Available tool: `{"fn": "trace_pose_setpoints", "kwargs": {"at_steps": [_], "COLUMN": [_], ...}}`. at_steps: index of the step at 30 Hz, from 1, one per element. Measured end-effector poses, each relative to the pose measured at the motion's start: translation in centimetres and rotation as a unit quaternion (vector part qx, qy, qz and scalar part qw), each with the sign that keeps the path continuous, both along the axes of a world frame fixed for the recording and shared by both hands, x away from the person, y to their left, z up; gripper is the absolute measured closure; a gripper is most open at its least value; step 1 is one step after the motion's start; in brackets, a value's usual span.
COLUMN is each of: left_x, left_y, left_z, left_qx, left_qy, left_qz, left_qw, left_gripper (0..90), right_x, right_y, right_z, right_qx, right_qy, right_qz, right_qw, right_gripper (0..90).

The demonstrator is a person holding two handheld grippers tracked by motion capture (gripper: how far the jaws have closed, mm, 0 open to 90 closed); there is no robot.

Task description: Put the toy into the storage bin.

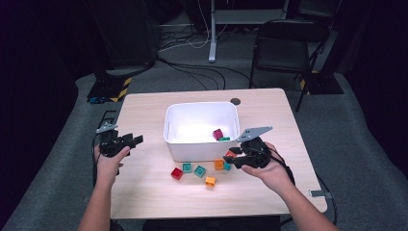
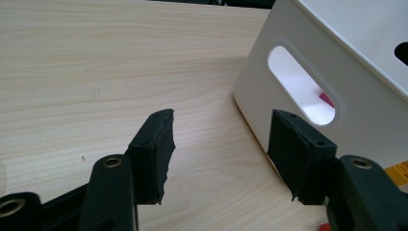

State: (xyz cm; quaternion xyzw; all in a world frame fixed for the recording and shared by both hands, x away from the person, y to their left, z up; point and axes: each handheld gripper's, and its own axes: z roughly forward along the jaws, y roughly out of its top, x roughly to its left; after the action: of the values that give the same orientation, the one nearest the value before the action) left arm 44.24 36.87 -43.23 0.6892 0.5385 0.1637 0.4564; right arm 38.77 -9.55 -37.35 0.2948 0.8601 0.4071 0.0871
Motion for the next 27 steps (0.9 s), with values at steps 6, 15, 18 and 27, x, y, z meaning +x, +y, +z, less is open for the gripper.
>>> {"fn": "trace_pose_setpoints", "kwargs": {"at_steps": [6, 15, 18, 27], "left_x": [0.0, 0.0, -0.1, 0.0], "left_y": [-0.1, 0.0, 0.0, 0.0], "left_z": [0.0, 0.0, 0.1, 0.1], "left_qx": [0.001, 0.002, 0.002, 0.002], "left_qy": [-0.002, -0.002, -0.003, -0.003], "left_qz": [0.000, 0.000, 0.000, 0.000], "left_qw": [1.0000, 1.0000, 1.0000, 1.0000], "left_gripper": [41.5, 41.5, 41.5, 41.5], "right_x": [0.3, 0.8, 1.2, 3.1], "right_y": [-0.2, 0.3, 0.5, 1.4], "right_z": [1.7, 4.0, 4.4, 5.1], "right_qx": [0.005, 0.004, 0.002, 0.001], "right_qy": [-0.004, -0.018, -0.018, -0.017], "right_qz": [0.000, 0.007, 0.008, 0.004], "right_qw": [1.0000, 0.9998, 0.9998, 0.9999], "right_gripper": [58.6, 58.6, 58.6, 58.6]}}
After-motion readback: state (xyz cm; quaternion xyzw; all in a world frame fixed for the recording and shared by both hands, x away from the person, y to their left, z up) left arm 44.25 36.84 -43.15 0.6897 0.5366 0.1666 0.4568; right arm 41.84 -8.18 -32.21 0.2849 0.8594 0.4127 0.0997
